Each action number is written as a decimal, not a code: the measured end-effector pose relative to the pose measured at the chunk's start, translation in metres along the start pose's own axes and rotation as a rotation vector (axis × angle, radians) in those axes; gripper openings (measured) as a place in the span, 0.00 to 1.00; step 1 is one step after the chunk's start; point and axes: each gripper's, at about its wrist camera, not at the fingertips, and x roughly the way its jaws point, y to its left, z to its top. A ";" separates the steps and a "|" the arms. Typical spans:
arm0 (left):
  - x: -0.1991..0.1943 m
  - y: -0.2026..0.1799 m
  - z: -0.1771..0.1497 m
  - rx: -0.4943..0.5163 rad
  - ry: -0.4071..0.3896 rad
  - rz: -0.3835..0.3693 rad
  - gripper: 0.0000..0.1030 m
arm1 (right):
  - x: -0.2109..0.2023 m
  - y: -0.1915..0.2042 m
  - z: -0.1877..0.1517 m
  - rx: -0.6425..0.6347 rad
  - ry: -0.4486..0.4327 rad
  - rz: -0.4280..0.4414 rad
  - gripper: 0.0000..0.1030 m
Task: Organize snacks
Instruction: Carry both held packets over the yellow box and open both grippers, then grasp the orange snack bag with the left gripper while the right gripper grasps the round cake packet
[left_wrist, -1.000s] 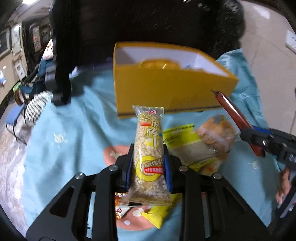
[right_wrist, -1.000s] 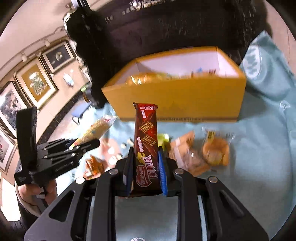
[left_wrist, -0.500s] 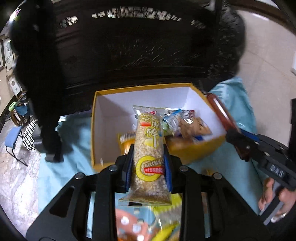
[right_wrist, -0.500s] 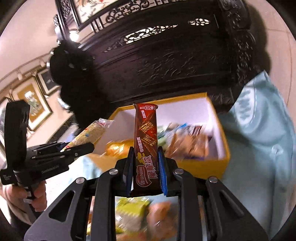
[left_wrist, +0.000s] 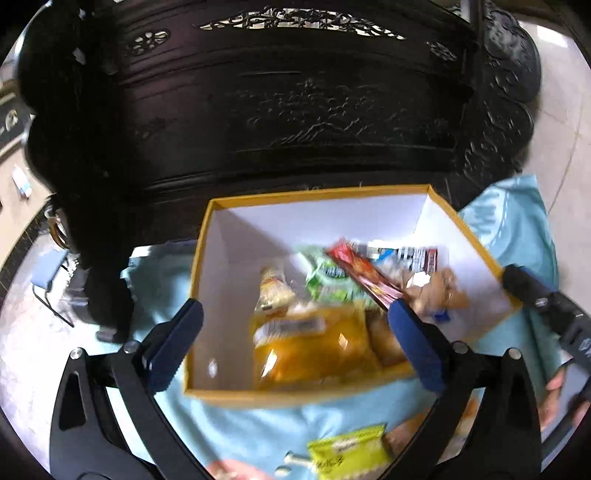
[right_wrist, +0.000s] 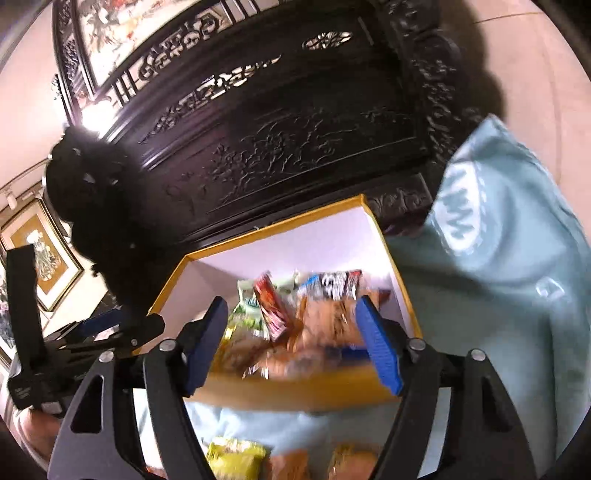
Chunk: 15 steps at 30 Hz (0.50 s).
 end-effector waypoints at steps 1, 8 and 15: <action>-0.007 0.002 -0.007 0.002 -0.003 -0.007 0.98 | -0.005 0.000 -0.005 -0.008 0.001 -0.002 0.82; -0.039 0.020 -0.070 0.008 0.065 0.007 0.98 | -0.043 0.000 -0.061 -0.009 0.028 -0.021 0.92; -0.053 0.029 -0.146 0.108 0.135 0.073 0.98 | -0.052 -0.012 -0.100 0.050 0.096 -0.013 0.92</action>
